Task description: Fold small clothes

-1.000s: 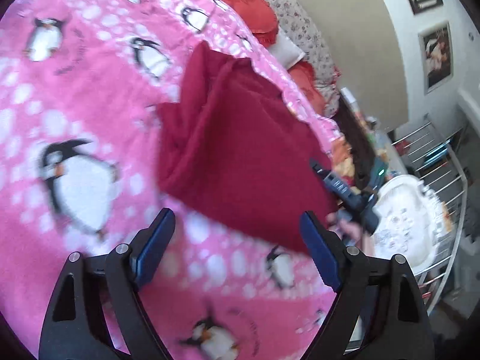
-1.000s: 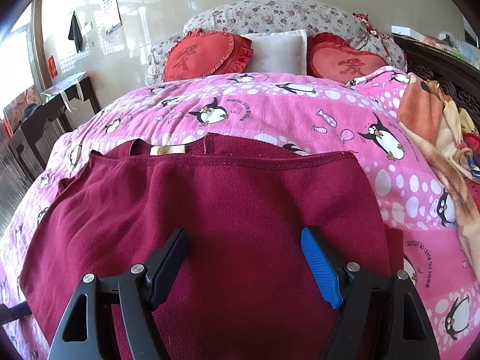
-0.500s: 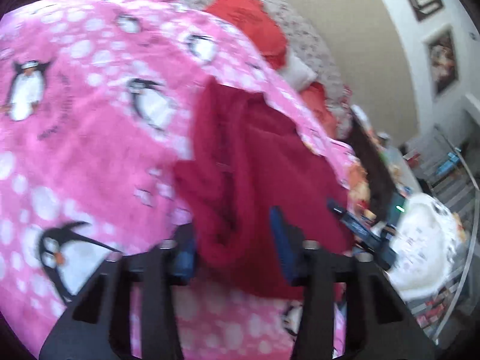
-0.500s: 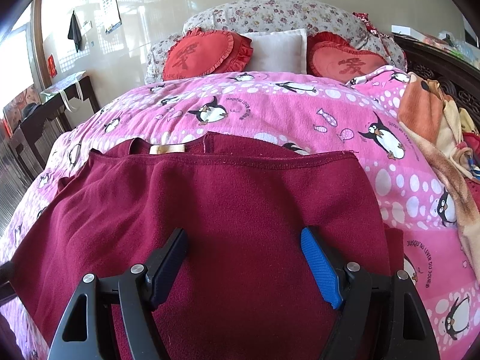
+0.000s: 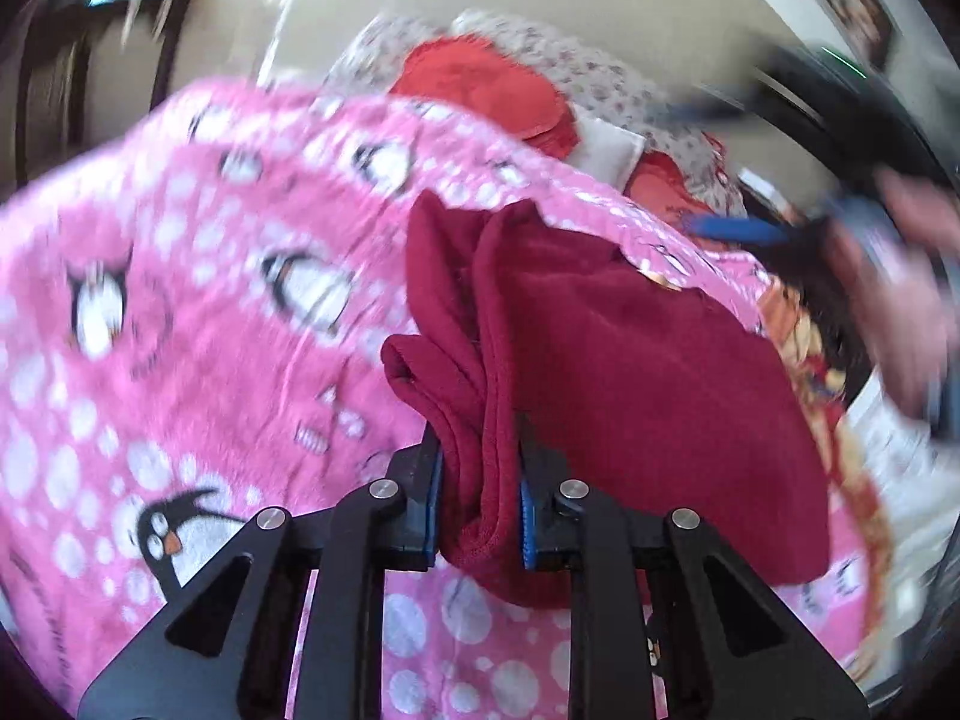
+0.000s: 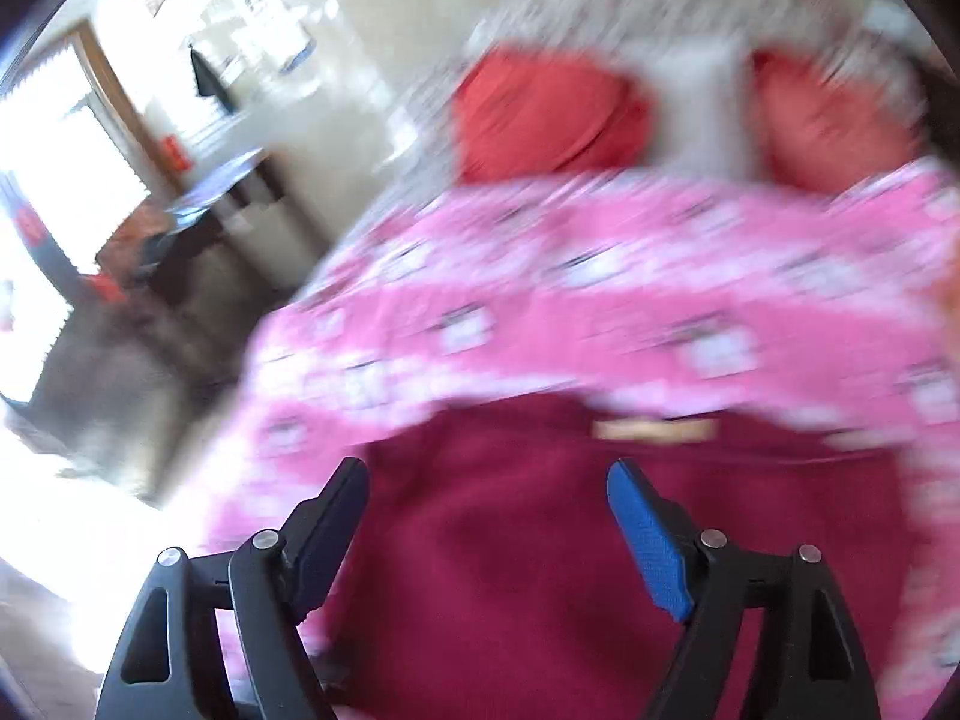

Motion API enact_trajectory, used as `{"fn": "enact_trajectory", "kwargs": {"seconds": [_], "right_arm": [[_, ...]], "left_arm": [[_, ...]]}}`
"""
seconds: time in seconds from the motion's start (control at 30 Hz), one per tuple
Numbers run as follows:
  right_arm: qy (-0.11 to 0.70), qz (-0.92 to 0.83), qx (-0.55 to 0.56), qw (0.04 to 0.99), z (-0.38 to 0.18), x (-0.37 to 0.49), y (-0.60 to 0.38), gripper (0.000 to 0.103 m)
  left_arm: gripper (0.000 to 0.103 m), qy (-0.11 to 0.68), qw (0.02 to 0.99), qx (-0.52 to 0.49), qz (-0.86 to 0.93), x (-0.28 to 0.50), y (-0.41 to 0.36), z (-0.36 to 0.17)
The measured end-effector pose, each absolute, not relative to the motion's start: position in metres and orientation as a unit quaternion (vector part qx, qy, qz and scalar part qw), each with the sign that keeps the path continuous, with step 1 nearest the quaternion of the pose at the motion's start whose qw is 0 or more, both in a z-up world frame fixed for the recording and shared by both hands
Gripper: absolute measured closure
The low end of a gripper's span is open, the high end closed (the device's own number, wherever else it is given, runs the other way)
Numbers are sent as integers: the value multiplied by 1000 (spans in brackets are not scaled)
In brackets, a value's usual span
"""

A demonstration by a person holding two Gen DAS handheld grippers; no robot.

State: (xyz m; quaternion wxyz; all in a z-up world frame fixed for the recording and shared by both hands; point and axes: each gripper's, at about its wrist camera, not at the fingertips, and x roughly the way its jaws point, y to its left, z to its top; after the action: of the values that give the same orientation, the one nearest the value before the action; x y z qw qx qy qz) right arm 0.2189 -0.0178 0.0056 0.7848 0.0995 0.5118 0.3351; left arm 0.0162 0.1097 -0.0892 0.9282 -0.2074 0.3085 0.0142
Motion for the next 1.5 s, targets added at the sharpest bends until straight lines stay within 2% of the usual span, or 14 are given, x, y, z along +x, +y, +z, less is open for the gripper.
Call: {"fn": "enact_trajectory", "kwargs": {"seconds": [0.1,0.23,0.63,0.67,0.77,0.8,1.0,1.2,1.37,1.5], "right_arm": [[591,349,141,714,-17,248,21,23],[649,322,139,675,-36,264,46,23],[672,288,-48,681,-34,267,88,23],[670,282,-64,684,-34,268,89,29],[673,277,-95,679,-37,270,85,85],[659,292,-111,684,-30,268,79,88],[631,318,-73,704,16,278,-6,89],[614,309,-21,726,41,282,-115,90],[619,275,4,736,18,274,-201,90],[610,258,5,749,-7,275,-222,89]], "left_arm": [[87,290,947,-138,11,14,91,-76],[87,264,961,-82,-1,13,75,-62],[87,249,968,-21,-38,14,43,-49],[87,249,968,-20,-39,14,42,-47],[88,249,967,-23,-43,13,44,-44],[88,247,968,-23,-44,12,45,-42],[88,219,972,-9,-83,6,10,-8],[88,205,965,33,-163,5,-72,11],[88,229,948,54,-213,13,-128,3],[87,263,937,65,-222,23,-156,-15]]}}
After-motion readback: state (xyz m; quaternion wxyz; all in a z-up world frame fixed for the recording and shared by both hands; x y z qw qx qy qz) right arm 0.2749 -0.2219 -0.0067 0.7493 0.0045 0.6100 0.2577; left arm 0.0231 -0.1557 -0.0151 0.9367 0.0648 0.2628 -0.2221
